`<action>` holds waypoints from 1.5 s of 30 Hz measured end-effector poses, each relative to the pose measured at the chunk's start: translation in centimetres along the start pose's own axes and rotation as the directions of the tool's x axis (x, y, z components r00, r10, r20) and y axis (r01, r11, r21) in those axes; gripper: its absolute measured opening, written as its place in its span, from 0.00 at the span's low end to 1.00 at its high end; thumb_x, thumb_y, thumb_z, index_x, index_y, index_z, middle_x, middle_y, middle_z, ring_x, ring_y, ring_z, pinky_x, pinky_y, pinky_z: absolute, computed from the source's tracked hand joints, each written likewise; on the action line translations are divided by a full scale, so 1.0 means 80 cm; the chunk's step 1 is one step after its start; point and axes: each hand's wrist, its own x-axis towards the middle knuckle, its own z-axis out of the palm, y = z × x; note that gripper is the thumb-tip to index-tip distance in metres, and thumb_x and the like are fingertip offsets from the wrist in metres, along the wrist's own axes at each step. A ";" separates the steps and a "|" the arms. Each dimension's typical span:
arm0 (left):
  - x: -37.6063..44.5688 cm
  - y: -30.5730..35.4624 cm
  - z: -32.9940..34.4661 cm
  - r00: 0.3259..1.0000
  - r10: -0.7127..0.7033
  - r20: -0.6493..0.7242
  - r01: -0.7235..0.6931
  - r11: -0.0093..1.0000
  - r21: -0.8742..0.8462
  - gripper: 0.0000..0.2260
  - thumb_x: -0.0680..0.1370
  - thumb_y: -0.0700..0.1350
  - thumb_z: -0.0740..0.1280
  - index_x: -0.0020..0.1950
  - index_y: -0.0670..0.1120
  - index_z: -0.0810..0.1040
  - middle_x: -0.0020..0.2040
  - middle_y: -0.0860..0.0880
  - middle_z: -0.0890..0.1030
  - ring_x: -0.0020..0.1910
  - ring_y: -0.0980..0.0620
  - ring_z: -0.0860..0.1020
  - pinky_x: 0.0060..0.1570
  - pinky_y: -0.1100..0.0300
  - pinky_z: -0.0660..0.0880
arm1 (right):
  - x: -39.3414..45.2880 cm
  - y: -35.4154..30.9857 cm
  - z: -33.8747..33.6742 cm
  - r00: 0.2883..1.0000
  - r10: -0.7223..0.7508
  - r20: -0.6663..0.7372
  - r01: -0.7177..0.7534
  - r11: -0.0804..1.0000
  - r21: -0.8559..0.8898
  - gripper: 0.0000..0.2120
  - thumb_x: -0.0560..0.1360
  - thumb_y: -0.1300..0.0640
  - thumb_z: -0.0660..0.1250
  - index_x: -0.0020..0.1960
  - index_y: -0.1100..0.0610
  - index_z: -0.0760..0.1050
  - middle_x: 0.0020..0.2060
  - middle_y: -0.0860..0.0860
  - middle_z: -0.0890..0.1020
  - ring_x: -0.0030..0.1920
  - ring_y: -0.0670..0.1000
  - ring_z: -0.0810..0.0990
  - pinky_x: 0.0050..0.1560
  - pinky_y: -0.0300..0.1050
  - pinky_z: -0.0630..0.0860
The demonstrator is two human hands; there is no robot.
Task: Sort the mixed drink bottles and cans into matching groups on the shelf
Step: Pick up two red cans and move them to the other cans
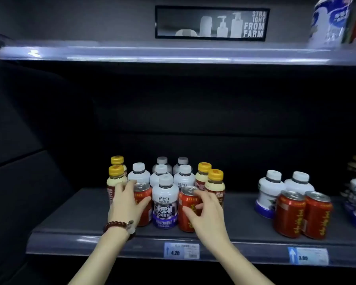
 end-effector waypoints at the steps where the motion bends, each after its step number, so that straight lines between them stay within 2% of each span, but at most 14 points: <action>1: 0.002 -0.001 0.002 1.000 0.004 0.025 -0.006 0.998 0.070 0.27 0.72 0.52 0.70 0.68 0.47 0.69 0.64 0.44 0.70 0.57 0.43 0.76 0.50 0.51 0.76 | 0.004 0.001 0.004 0.999 -0.017 -0.031 0.016 0.999 -0.052 0.24 0.74 0.53 0.69 0.69 0.51 0.69 0.59 0.44 0.70 0.57 0.47 0.75 0.62 0.45 0.74; 4: -0.001 -0.011 0.015 0.999 0.025 0.020 -0.028 0.990 0.138 0.26 0.72 0.53 0.70 0.69 0.49 0.69 0.65 0.44 0.67 0.57 0.43 0.75 0.50 0.50 0.77 | 0.007 -0.001 0.013 0.998 -0.039 -0.058 0.024 0.968 -0.248 0.27 0.77 0.49 0.65 0.73 0.51 0.63 0.64 0.47 0.67 0.61 0.49 0.74 0.60 0.44 0.74; 8: -0.019 -0.028 0.033 0.995 0.077 -0.066 -0.073 0.995 0.072 0.26 0.68 0.51 0.74 0.63 0.48 0.71 0.65 0.42 0.69 0.61 0.40 0.73 0.51 0.46 0.78 | 0.004 0.001 0.030 0.997 -0.049 -0.051 0.021 0.896 -0.444 0.31 0.77 0.45 0.63 0.74 0.54 0.56 0.70 0.53 0.62 0.66 0.53 0.71 0.58 0.43 0.74; 11: -0.026 -0.029 0.044 0.984 0.115 -0.134 -0.123 0.991 -0.050 0.22 0.66 0.46 0.77 0.52 0.43 0.70 0.56 0.43 0.76 0.52 0.46 0.75 0.47 0.54 0.75 | 0.004 0.000 0.045 0.994 -0.072 -0.080 0.022 0.862 -0.507 0.35 0.75 0.43 0.65 0.73 0.59 0.57 0.76 0.58 0.58 0.67 0.57 0.70 0.61 0.46 0.74; 13: -0.030 -0.024 0.045 0.981 0.086 -0.176 -0.115 0.981 -0.158 0.21 0.66 0.41 0.77 0.50 0.42 0.70 0.51 0.46 0.76 0.48 0.51 0.74 0.45 0.60 0.70 | 0.006 0.002 0.052 0.991 -0.096 -0.094 0.040 0.879 -0.475 0.33 0.75 0.45 0.67 0.71 0.60 0.59 0.76 0.59 0.60 0.68 0.57 0.70 0.63 0.46 0.73; 15: -0.032 -0.021 0.039 0.977 0.051 -0.205 -0.099 0.968 -0.230 0.20 0.66 0.40 0.77 0.52 0.43 0.71 0.50 0.48 0.77 0.48 0.50 0.75 0.46 0.61 0.69 | 0.009 0.004 0.053 0.986 -0.130 -0.106 0.075 0.907 -0.414 0.28 0.74 0.49 0.69 0.67 0.60 0.62 0.69 0.56 0.70 0.65 0.55 0.73 0.60 0.43 0.75; 19: -0.037 -0.007 0.014 0.974 0.022 -0.227 -0.088 0.954 -0.285 0.22 0.65 0.42 0.78 0.55 0.46 0.74 0.50 0.48 0.81 0.48 0.48 0.79 0.48 0.58 0.72 | 0.005 0.002 0.037 0.981 -0.149 -0.126 0.115 0.963 -0.246 0.21 0.71 0.52 0.73 0.57 0.54 0.67 0.56 0.48 0.75 0.58 0.49 0.75 0.56 0.40 0.74; 23: -0.048 0.027 -0.028 0.952 0.047 -0.301 -0.140 0.945 -0.296 0.25 0.63 0.46 0.79 0.55 0.50 0.74 0.48 0.50 0.81 0.48 0.44 0.81 0.52 0.52 0.76 | -0.013 -0.018 0.005 0.969 -0.159 -0.188 0.151 0.987 -0.054 0.21 0.68 0.51 0.74 0.56 0.49 0.68 0.52 0.42 0.76 0.54 0.41 0.75 0.56 0.36 0.75; 27: -0.060 0.068 -0.047 0.977 0.108 -0.183 -0.182 0.869 -0.460 0.25 0.58 0.57 0.77 0.51 0.63 0.71 0.48 0.53 0.79 0.51 0.46 0.81 0.56 0.45 0.77 | -0.027 -0.028 -0.037 0.960 -0.116 -0.256 0.132 0.990 0.046 0.20 0.66 0.51 0.76 0.48 0.45 0.66 0.47 0.40 0.77 0.51 0.40 0.78 0.48 0.31 0.76; 32: -0.086 0.119 -0.005 0.978 0.208 0.010 -0.162 0.789 -0.592 0.20 0.62 0.48 0.78 0.47 0.59 0.74 0.43 0.63 0.81 0.46 0.65 0.78 0.53 0.55 0.77 | -0.043 -0.007 -0.097 0.949 -0.066 -0.310 0.081 0.996 0.038 0.22 0.64 0.51 0.78 0.49 0.42 0.68 0.48 0.40 0.79 0.51 0.38 0.79 0.47 0.29 0.77; 35: -0.097 0.147 0.036 0.963 0.254 0.090 -0.134 0.742 -0.657 0.20 0.61 0.49 0.78 0.48 0.60 0.75 0.48 0.71 0.78 0.46 0.69 0.79 0.50 0.59 0.77 | -0.048 0.013 -0.140 0.931 -0.038 -0.364 0.039 0.999 -0.006 0.23 0.63 0.50 0.79 0.50 0.42 0.69 0.47 0.41 0.80 0.49 0.38 0.80 0.48 0.31 0.78; 38: -0.108 0.178 0.079 0.944 0.298 0.145 -0.122 0.718 -0.685 0.20 0.61 0.50 0.78 0.49 0.59 0.75 0.48 0.71 0.78 0.47 0.71 0.77 0.48 0.61 0.76 | -0.051 0.040 -0.190 0.908 -0.013 -0.418 0.003 1.000 -0.025 0.23 0.62 0.51 0.80 0.50 0.43 0.70 0.46 0.41 0.81 0.49 0.39 0.82 0.48 0.35 0.79; 41: -0.117 0.210 0.121 0.941 0.293 0.171 -0.100 0.721 -0.686 0.19 0.61 0.49 0.79 0.47 0.59 0.75 0.44 0.64 0.82 0.45 0.75 0.76 0.46 0.63 0.75 | -0.056 0.071 -0.248 0.891 0.018 -0.454 -0.040 0.999 -0.038 0.23 0.61 0.53 0.80 0.49 0.43 0.71 0.45 0.40 0.82 0.48 0.36 0.81 0.46 0.30 0.77; 45: -0.118 0.246 0.173 0.957 0.241 0.163 -0.078 0.752 -0.655 0.19 0.61 0.48 0.79 0.46 0.59 0.75 0.43 0.63 0.81 0.45 0.67 0.78 0.49 0.60 0.76 | -0.057 0.117 -0.328 0.876 0.043 -0.481 -0.099 0.991 -0.091 0.23 0.62 0.53 0.81 0.47 0.41 0.70 0.44 0.39 0.81 0.48 0.28 0.77 0.42 0.26 0.73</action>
